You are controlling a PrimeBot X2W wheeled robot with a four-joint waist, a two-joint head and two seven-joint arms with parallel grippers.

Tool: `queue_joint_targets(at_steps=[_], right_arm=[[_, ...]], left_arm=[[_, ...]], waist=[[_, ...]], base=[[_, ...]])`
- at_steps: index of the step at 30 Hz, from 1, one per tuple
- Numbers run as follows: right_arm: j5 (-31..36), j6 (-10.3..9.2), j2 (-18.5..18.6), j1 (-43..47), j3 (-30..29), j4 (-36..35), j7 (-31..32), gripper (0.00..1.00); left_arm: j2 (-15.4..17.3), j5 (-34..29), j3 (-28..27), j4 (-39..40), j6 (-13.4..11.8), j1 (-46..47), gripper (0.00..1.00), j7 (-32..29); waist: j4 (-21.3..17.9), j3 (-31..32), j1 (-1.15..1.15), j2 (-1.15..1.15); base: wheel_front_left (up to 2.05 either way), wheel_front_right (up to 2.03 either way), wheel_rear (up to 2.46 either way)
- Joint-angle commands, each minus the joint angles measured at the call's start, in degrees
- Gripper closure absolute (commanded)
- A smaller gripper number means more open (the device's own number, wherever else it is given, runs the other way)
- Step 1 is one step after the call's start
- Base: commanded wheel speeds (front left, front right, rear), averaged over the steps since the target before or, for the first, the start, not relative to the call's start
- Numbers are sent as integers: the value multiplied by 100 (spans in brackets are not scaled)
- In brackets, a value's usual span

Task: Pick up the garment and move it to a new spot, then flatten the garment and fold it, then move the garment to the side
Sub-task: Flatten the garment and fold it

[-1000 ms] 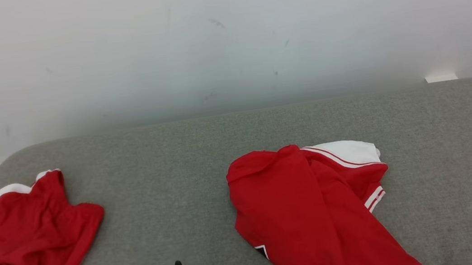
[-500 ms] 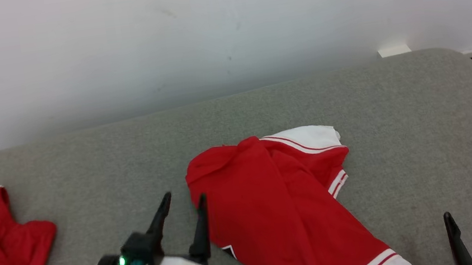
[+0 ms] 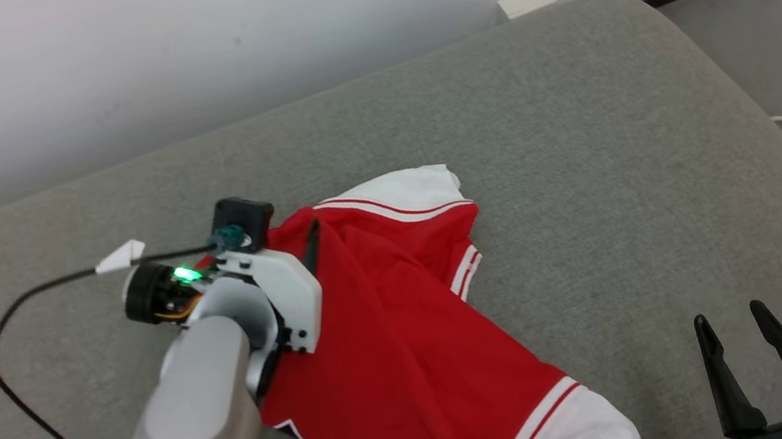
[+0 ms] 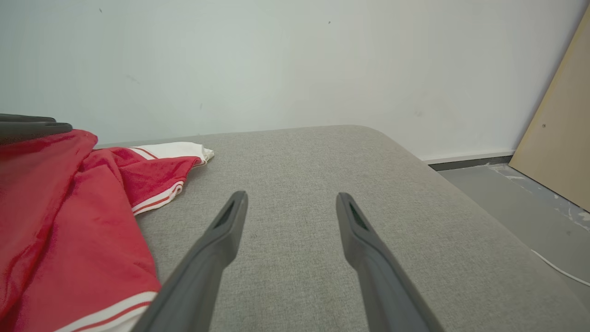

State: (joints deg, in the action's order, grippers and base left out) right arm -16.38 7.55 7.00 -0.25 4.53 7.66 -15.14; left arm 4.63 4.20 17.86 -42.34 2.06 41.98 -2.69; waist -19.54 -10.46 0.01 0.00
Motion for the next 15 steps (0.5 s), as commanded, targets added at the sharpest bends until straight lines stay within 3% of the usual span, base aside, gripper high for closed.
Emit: queue_joint_targets(at_steps=[1, 4, 8, 9, 12, 13, 15], right_arm=[[-19, -13, 1, -55, -8, 27, 0, 0], [-16, -13, -14, 12, -35, 31, 0, 0], [10, -13, -19, 81, -45, 54, 0, 0], [14, -13, -21, 92, -47, 59, 0, 0], [12, -13, -36, 66, -23, 78, 1, 0], [6, -13, -38, 45, -11, 82, 1, 0], [-6, -13, -28, 19, -2, 86, 1, 0]], left_arm=[[87, -71, 12, -250, -39, 199, 0, -195], [115, -55, 5, -583, -61, 459, 0, -413], [81, 56, 39, -897, 87, 624, 0, -634], [69, 80, 50, -944, 125, 658, 7, -662], [27, 181, 91, -1103, 201, 692, 57, -753], [12, 217, 108, -1138, 230, 711, 64, -765], [-21, 261, 168, -1235, 277, 718, 100, -817]], waist=[[-192, -124, -1, 0], [-232, -109, -1, 0], [-233, -77, -1, 0], [-231, -71, -1, 0], [-234, -68, -1, 0], [-238, -69, -1, 0], [-242, -73, -1, 0]], base=[[0, 0, 0], [0, 0, 0], [0, 0, 0], [0, 0, 0], [0, 0, 0], [0, 0, 0], [0, 0, 0]])
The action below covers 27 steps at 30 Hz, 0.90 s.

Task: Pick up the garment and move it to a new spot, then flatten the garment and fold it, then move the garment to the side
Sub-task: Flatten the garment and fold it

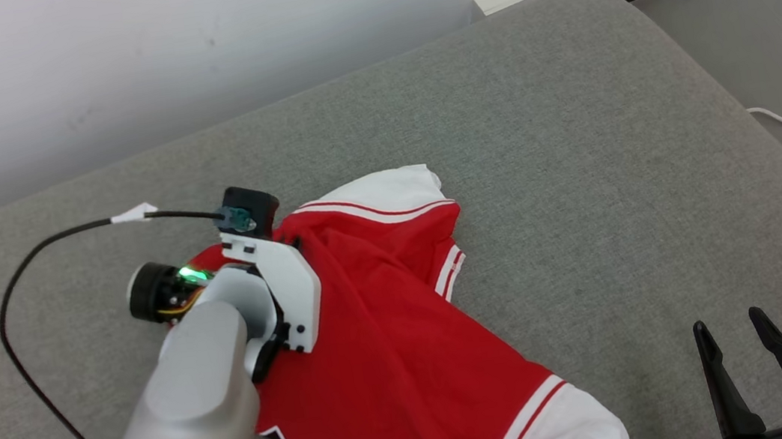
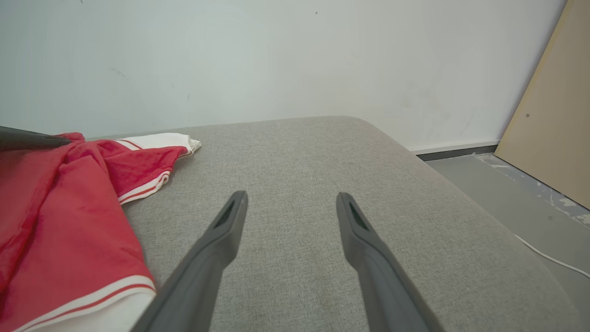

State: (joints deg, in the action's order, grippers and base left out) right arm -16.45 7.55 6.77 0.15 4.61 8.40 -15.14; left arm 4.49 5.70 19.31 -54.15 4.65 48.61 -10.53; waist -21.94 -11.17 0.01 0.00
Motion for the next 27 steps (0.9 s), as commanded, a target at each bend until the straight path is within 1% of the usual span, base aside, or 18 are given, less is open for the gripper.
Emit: queue_joint_targets(at_steps=[1, 4, 8, 12, 15, 19, 21, 23, 27], right_arm=[[2, -13, -5, -21, -10, 13, 1, 0], [-6, -13, 12, -9, -26, 30, 1, 0], [22, -13, 35, 179, -168, 54, 1, 0], [49, -13, 61, 385, -295, 82, 1, 0], [67, -13, 74, 578, -402, 108, 2, 0], [97, -13, 61, 809, -459, 119, 2, 0], [114, -13, 59, 877, -467, 118, 2, 0], [116, -13, 72, 949, -493, 122, 2, 0], [129, -13, 133, 1058, -517, 161, 2, 0]], left_arm=[[-7, 112, 22, -54, 17, 55, 100, -32], [-51, 152, 109, -148, 95, 77, 100, -47], [-98, 267, 142, 6, 93, 134, 100, 316], [-120, 492, 146, 322, 109, -70, 100, 708], [-140, 699, 143, 743, 133, -420, 100, 936], [-145, 987, 138, 1569, 129, -1230, 100, 1097], [-108, 1137, 92, 2100, 54, -1794, 100, 1106], [5, 1221, 48, 2664, -16, -2445, 100, 1073], [186, 1509, -143, 3704, -229, -3783, 100, 1106]], waist=[[-1, -2, -1, 0], [20, 26, -1, 0], [196, 163, -1, 0], [534, 415, -1, 0], [892, 634, -1, 0], [1416, 919, -1, 0], [1650, 1005, -1, 0], [1865, 1070, -1, 0], [2202, 1131, -1, 0]], base=[[0, 0, 0], [0, 0, 0], [0, 0, 0], [0, 0, 0], [0, 0, 0], [0, 0, 0], [0, 0, 0], [0, 0, 0], [0, 0, 0]])
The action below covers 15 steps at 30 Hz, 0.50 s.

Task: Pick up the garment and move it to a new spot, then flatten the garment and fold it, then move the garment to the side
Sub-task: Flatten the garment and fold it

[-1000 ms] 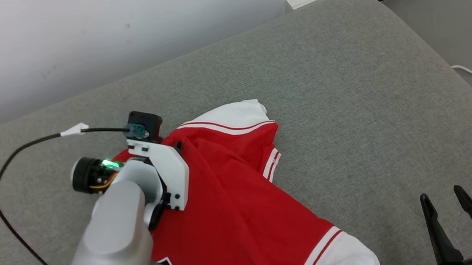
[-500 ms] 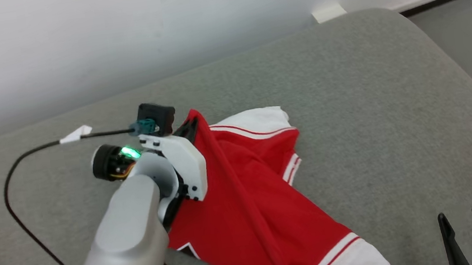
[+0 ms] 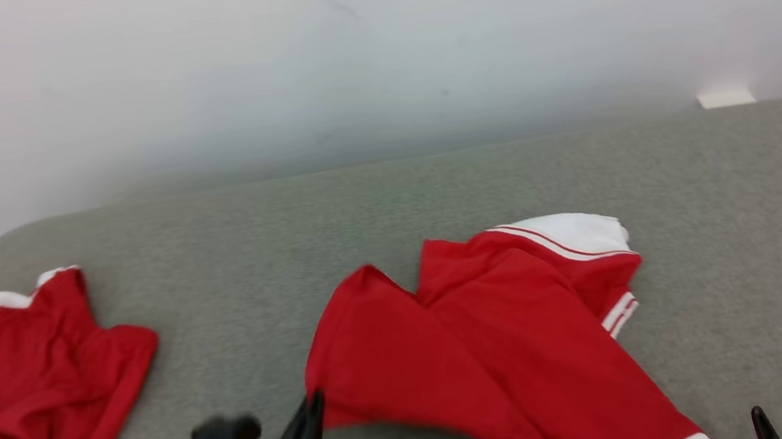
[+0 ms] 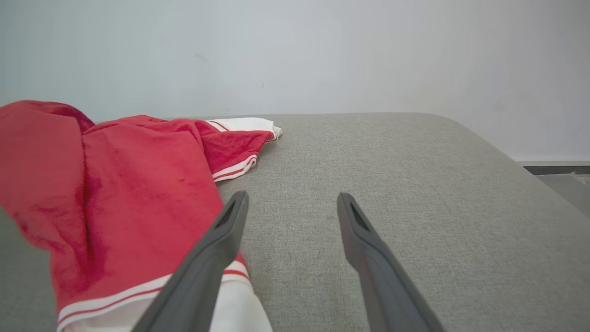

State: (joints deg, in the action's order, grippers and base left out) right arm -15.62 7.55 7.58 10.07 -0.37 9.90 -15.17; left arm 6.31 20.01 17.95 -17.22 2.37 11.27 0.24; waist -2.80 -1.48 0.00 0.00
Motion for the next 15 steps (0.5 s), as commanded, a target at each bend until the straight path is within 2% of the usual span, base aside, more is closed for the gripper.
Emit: queue_joint_targets(at_steps=[1, 7, 15], right_arm=[[54, -13, 64, 86, -35, 16, 4, 0], [42, -13, 90, 187, -105, 58, 4, 0], [67, -13, 70, 255, -133, 116, 4, 0]], left_arm=[[42, 140, -53, 218, -51, -346, 100, 44], [186, 431, -397, 804, -356, -1672, 100, 312], [166, 612, -417, 474, -182, -2342, 100, 737]], waist=[[350, 167, 0, 0], [574, 216, 0, 0], [686, 296, 0, 0]], base=[[0, 0, 0], [0, 0, 0], [0, 0, 0]])
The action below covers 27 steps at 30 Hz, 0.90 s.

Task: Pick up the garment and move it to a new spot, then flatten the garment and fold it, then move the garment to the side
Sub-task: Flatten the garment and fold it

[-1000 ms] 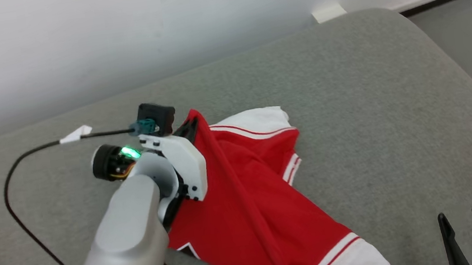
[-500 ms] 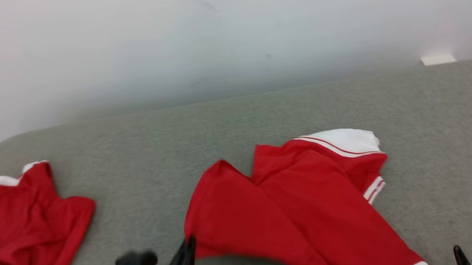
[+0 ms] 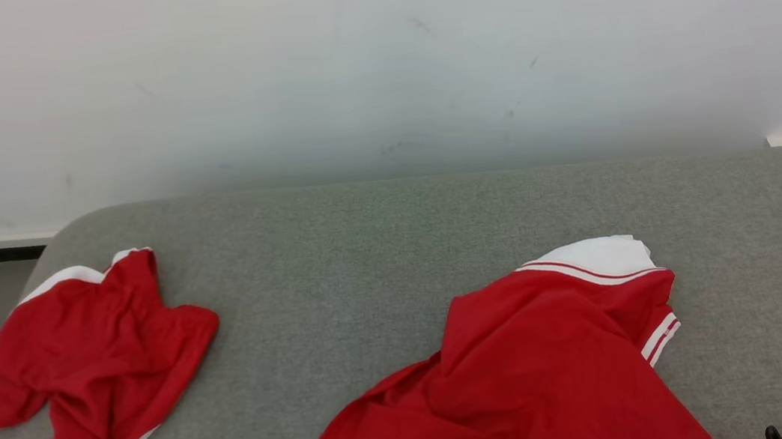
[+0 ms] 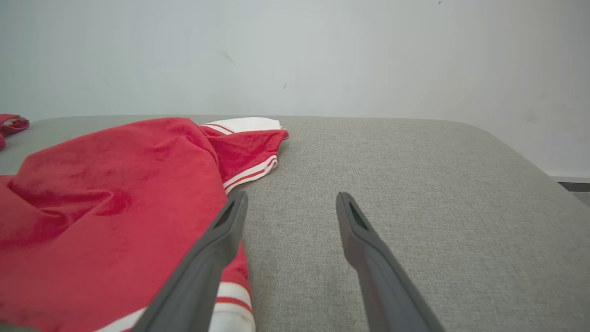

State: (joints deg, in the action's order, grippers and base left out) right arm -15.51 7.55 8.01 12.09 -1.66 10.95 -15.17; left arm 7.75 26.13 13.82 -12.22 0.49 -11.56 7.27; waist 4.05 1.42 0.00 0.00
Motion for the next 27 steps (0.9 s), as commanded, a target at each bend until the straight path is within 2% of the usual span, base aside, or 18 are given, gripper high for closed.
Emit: queue_joint_targets(at_steps=[1, 4, 5, 6, 7, 11, 17, 21, 27], right_arm=[[58, -13, 30, 53, -1, 19, 5, 0], [44, -13, 62, 52, -19, 40, 4, 0], [39, -13, 64, 57, -28, 45, 4, 0], [37, -13, 61, 66, -31, 53, 4, 0], [35, -13, 61, 77, -38, 55, 4, 0], [38, -13, 30, 103, -104, -2, 4, 0], [98, -13, 53, 33, -172, -224, 4, 0], [140, -13, 46, -61, -241, -473, 4, 0], [361, -13, -70, -130, -355, -795, 4, 0]], left_arm=[[-17, 60, -16, -84, 30, -79, 100, 91], [-17, 70, -11, -269, 55, -135, 100, 221], [-23, 76, -17, -326, 52, -146, 87, 269], [-22, 78, -21, -370, 47, -160, 28, 294], [-8, 45, -17, -413, 11, -170, 0, 312], [78, -68, -132, -417, -155, -84, 0, 453], [116, -352, -357, 97, -369, 122, 0, 746], [52, -671, -402, 418, -324, 276, 0, 790], [-258, -1251, -650, 779, -213, 399, 0, 788]], waist=[[6, 15, 0, 0], [9, 48, 0, 0], [7, 63, 0, 0], [4, 82, 0, 0], [-2, 101, 0, 0], [-29, 162, 0, 0], [-153, 229, 0, 0], [-266, 257, 0, 0], [-363, 189, 0, 0]], base=[[0, 0, 0], [0, 0, 0], [0, 0, 0], [0, 0, 0], [0, 0, 0], [0, 0, 0], [0, 0, 0], [0, 0, 0], [0, 0, 0]])
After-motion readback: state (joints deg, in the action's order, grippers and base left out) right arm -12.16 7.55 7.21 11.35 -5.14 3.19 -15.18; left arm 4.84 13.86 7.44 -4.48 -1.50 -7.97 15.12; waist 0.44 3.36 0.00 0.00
